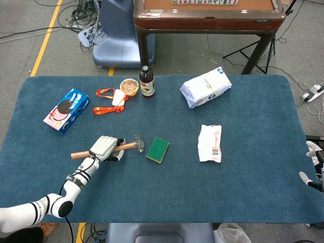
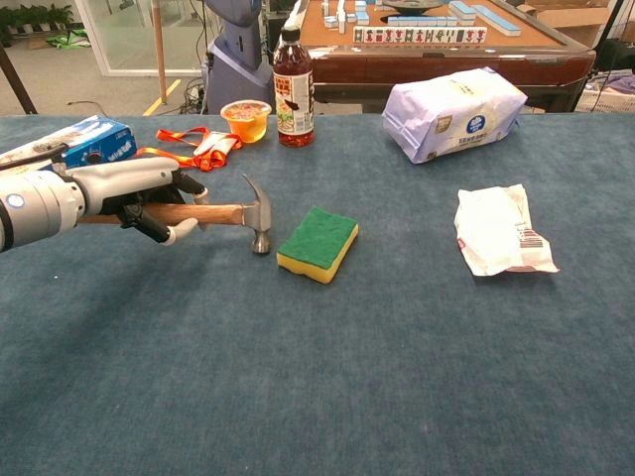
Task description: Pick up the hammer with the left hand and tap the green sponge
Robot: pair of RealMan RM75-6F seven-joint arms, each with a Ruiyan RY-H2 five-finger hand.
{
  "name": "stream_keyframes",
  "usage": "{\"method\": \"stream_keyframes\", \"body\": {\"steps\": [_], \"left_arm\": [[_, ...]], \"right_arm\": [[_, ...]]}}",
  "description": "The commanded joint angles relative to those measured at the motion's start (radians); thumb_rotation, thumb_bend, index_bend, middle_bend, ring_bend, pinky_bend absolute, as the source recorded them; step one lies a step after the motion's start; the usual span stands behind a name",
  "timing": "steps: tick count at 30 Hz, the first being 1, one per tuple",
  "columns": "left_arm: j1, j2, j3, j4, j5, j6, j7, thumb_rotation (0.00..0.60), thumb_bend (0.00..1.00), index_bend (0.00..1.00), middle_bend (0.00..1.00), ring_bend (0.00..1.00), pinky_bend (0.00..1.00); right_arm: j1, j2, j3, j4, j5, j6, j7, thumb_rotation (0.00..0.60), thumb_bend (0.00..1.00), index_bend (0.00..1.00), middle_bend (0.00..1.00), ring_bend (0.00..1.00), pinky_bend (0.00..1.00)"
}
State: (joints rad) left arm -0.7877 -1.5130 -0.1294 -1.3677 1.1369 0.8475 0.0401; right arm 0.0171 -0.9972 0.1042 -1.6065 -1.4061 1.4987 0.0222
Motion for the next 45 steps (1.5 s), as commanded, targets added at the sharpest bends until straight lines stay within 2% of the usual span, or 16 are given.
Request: {"method": "stream_keyframes", "body": {"steps": [1, 6, 11, 14, 20, 31, 37, 45], "left_arm": [[0.021, -0.013, -0.001, 0.077, 0.155, 0.039, -0.185, 0.600, 0.57, 0.71, 0.82, 0.70, 0.88], [0.021, -0.028, 0.002, 0.151, 0.280, 0.104, -0.388, 0.600, 0.57, 0.72, 0.84, 0.73, 0.91], [0.020, -0.073, 0.023, 0.267, 0.428, 0.252, -0.572, 0.600, 0.57, 0.72, 0.85, 0.75, 0.94], [0.012, -0.108, 0.039, 0.347, 0.495, 0.330, -0.638, 0.600, 0.56, 0.72, 0.85, 0.76, 0.96], [-0.017, -0.190, 0.071, 0.527, 0.593, 0.447, -0.650, 0.600, 0.54, 0.71, 0.85, 0.79, 0.99], [-0.064, -0.302, 0.118, 0.750, 0.652, 0.509, -0.618, 0.600, 0.53, 0.71, 0.85, 0.79, 1.00], [-0.070, -0.349, 0.138, 0.836, 0.638, 0.478, -0.617, 0.600, 0.53, 0.71, 0.85, 0.79, 1.00], [-0.071, -0.390, 0.193, 0.940, 0.645, 0.407, -0.562, 0.600, 0.53, 0.71, 0.85, 0.79, 1.00]], "right_arm": [[0.000, 0.004, 0.001, -0.007, 0.001, 0.001, -0.005, 0.600, 0.18, 0.21, 0.39, 0.26, 0.23], [-0.001, 0.010, 0.002, -0.023, -0.001, 0.006, -0.015, 0.600, 0.18, 0.21, 0.39, 0.26, 0.24], [0.002, 0.015, 0.002, -0.037, -0.003, 0.004, -0.028, 0.600, 0.18, 0.21, 0.39, 0.27, 0.27], [0.007, 0.017, 0.003, -0.045, -0.009, 0.003, -0.037, 0.600, 0.18, 0.21, 0.39, 0.27, 0.27], [0.014, 0.023, 0.003, -0.058, -0.016, 0.000, -0.051, 0.600, 0.18, 0.21, 0.39, 0.27, 0.28], [0.013, 0.026, 0.003, -0.062, -0.007, -0.003, -0.057, 0.600, 0.18, 0.21, 0.39, 0.27, 0.28], [0.012, 0.026, 0.002, -0.060, -0.001, -0.004, -0.055, 0.600, 0.18, 0.21, 0.39, 0.28, 0.28], [0.009, 0.026, 0.000, -0.056, 0.000, -0.002, -0.050, 0.600, 0.18, 0.21, 0.40, 0.28, 0.28]]}}
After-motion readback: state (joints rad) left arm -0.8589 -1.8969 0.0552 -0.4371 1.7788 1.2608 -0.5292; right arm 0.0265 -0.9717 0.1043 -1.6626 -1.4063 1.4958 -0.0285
